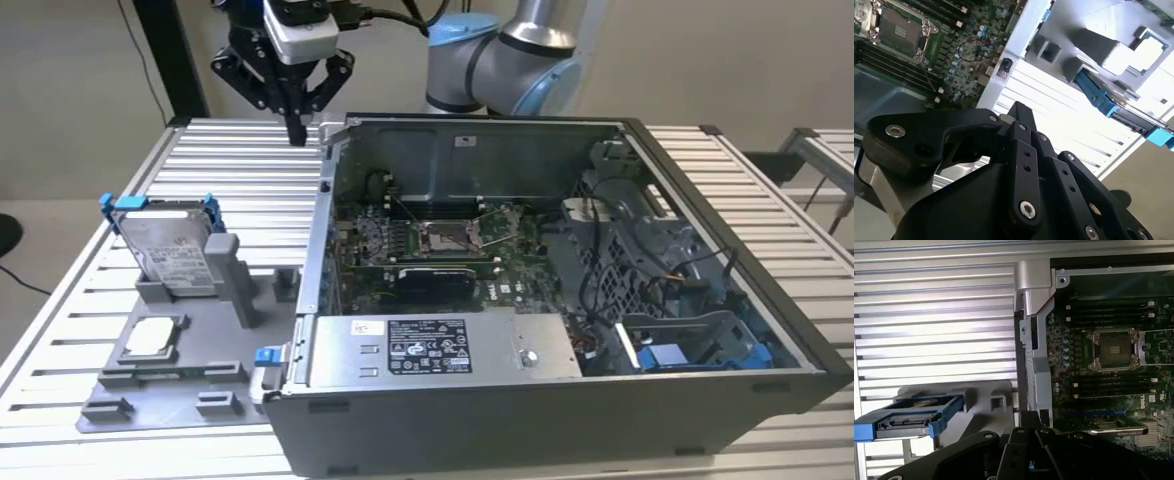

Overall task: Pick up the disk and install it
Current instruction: 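Reach for the disk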

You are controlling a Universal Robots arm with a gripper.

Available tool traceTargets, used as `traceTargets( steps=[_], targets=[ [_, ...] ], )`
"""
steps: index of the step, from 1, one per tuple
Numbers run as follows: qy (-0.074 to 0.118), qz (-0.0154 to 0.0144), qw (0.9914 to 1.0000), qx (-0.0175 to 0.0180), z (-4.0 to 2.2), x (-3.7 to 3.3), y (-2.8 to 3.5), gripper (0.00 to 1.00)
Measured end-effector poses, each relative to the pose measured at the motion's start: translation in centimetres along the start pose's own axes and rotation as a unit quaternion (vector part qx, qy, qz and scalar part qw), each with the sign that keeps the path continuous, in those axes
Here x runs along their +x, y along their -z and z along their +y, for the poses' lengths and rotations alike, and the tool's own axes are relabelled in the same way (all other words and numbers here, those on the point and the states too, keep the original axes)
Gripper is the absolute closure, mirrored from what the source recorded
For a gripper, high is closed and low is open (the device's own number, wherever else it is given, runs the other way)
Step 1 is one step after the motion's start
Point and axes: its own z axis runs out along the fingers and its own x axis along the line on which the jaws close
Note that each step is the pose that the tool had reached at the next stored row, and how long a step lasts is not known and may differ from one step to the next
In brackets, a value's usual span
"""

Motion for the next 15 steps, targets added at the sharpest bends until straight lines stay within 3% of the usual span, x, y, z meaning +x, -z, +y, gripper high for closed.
traceTargets(
  steps=[7, 15],
  targets=[
    [0.000, 0.0000, 1.00000, 0.0000, 0.07, 1.51, 0.02, 1.00],
    [0.000, 0.0007, 1.00000, 0.0000, 0.05, 1.73, 0.03, 1.00]
  ],
)
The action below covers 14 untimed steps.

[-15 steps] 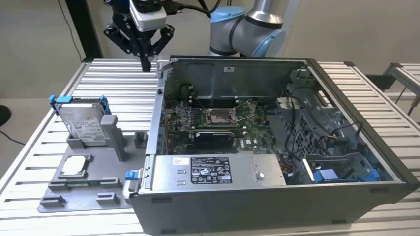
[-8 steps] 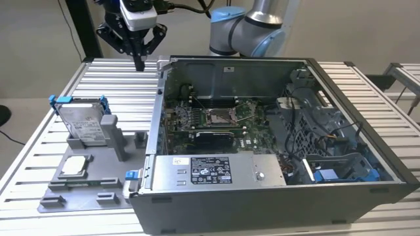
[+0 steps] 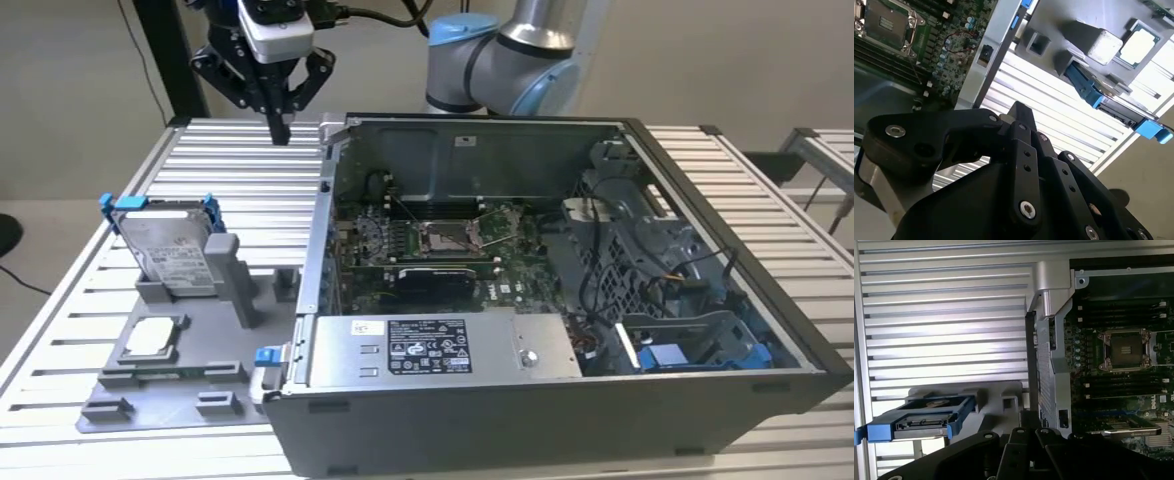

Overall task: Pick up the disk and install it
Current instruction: 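Reach for the disk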

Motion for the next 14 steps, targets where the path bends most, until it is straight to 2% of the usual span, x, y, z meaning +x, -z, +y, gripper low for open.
traceTargets(
  steps=[8, 14],
  targets=[
    [0.000, 0.0000, 1.00000, 0.0000, -0.01, 0.19, 0.01, 1.00],
    [0.000, 0.0001, 1.00000, 0.0000, -0.01, 0.60, 0.02, 1.00]
  ],
)
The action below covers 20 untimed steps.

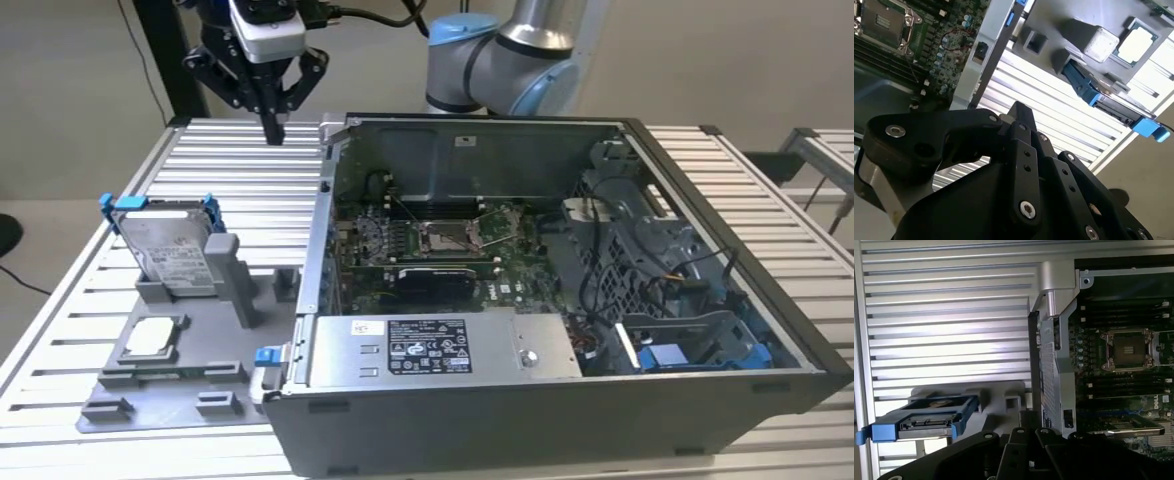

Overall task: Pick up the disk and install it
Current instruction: 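Reach for the disk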

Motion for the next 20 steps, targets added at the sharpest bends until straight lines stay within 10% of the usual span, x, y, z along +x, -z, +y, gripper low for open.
traceTargets(
  steps=[20],
  targets=[
    [0.000, 0.0000, 1.00000, 0.0000, -0.06, 1.80, 0.03, 1.00]
  ],
)
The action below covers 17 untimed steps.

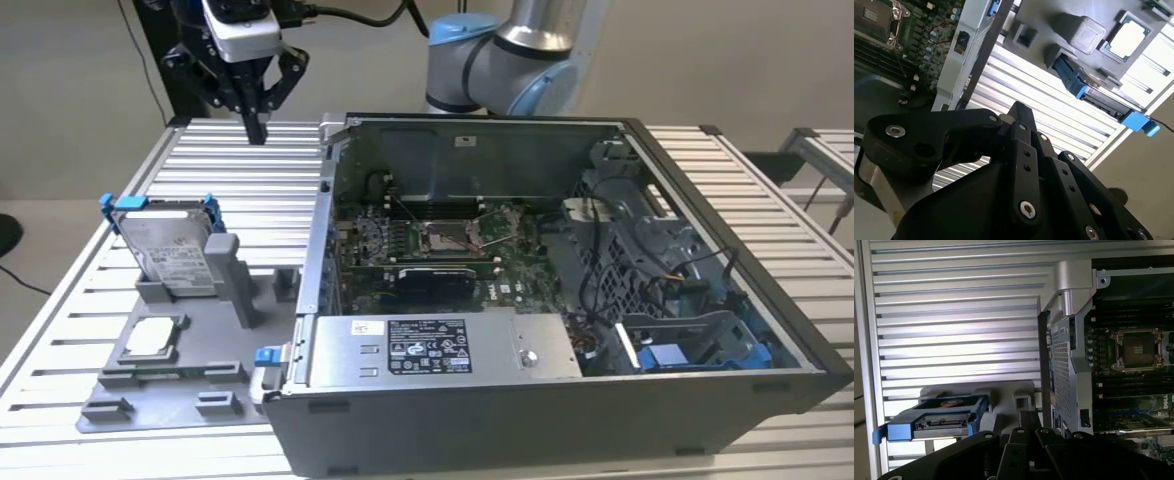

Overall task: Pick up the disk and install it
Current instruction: 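Reach for the disk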

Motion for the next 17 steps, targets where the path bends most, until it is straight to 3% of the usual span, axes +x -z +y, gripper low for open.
traceTargets(
  steps=[12, 17],
  targets=[
    [0.000, 0.0000, 1.00000, 0.0000, -0.01, 1.13, 0.02, 1.00],
    [0.000, 0.0000, 1.00000, 0.0000, -0.05, 2.12, 0.04, 1.00]
  ],
)
